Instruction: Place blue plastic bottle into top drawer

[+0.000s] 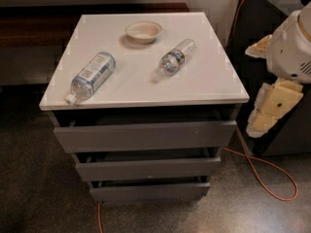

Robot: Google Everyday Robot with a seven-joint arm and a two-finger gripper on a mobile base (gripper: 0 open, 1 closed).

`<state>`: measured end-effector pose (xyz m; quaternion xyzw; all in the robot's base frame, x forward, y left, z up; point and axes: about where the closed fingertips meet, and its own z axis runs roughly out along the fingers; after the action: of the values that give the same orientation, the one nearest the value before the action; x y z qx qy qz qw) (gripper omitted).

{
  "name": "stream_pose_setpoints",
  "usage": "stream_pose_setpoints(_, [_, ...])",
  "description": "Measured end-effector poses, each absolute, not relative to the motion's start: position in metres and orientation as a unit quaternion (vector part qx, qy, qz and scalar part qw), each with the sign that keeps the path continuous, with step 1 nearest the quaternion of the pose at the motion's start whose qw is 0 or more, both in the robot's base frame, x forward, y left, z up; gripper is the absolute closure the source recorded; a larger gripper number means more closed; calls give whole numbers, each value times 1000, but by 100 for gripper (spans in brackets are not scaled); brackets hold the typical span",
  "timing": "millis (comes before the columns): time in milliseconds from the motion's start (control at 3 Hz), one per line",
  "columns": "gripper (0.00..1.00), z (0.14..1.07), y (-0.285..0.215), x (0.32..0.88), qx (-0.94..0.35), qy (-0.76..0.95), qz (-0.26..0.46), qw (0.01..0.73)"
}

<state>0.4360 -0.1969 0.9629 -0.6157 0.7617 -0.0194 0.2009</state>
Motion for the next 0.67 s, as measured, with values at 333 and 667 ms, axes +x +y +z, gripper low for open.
stream_pose_setpoints(333, [0,943,-182,435,-628,749,-12,208])
stream_pose_setpoints(667, [0,905,-168,435,-633,746,3,207])
